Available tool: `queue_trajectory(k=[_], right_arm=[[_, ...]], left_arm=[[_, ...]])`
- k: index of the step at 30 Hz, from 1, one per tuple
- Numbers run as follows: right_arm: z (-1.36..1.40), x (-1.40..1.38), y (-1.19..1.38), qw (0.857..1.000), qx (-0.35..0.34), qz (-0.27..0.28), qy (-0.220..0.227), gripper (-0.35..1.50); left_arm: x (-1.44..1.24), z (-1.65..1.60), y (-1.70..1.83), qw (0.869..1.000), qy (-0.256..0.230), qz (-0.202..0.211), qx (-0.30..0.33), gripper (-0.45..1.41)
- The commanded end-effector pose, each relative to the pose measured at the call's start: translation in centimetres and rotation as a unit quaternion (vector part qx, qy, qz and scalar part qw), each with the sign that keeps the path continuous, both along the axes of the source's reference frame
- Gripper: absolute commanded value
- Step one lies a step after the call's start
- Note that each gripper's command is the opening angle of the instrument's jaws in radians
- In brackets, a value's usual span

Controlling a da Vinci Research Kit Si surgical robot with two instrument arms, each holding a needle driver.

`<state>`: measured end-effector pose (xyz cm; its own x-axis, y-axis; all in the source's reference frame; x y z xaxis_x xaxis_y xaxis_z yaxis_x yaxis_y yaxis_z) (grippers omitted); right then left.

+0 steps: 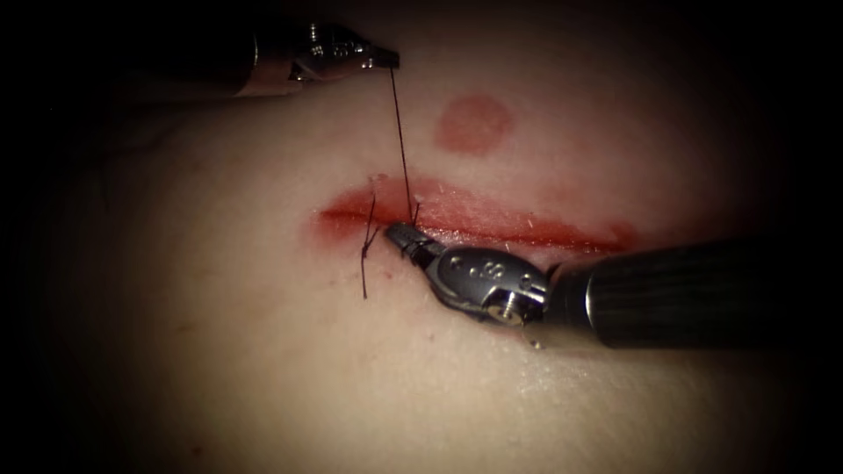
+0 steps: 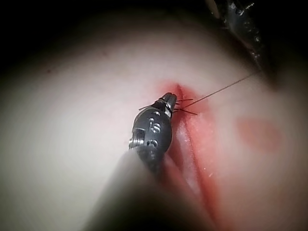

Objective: Wound Closure
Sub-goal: Pull the right gripper down and the left gripper up to tension the knot.

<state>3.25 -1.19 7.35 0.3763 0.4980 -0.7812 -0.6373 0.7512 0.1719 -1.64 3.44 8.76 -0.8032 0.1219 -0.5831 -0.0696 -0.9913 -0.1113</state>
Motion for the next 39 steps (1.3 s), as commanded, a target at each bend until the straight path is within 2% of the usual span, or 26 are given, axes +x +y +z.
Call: queue_trajectory(k=[1,12,26,33,39], right_arm=[[0.01,0.06,-0.1,1.0,0.001,-0.003,0.001,-0.35],[-0.1,0.08,-0.39,1.0,0.0,-0.015,-0.004,-0.35],[-0.13,0.07,-0.71,0.999,0.003,-0.033,-0.006,-0.35],[-0.16,0.14,-0.94,0.998,0.007,-0.055,-0.002,-0.35],[-0.18,0.15,-0.98,0.998,0.009,-0.061,-0.001,-0.35]], left_arm=[[-0.03,0.08,0.1,1.0,-0.001,-0.004,-0.002,-0.45],[-0.09,0.25,0.72,1.0,0.004,-0.03,-0.006,-0.45],[-0.16,0.33,0.97,0.999,0.005,-0.039,-0.012,-0.45],[-0.17,0.33,1.29,0.998,0.0,-0.053,-0.015,-0.45],[-0.24,0.29,1.58,0.996,-0.013,-0.082,-0.019,-0.45]])
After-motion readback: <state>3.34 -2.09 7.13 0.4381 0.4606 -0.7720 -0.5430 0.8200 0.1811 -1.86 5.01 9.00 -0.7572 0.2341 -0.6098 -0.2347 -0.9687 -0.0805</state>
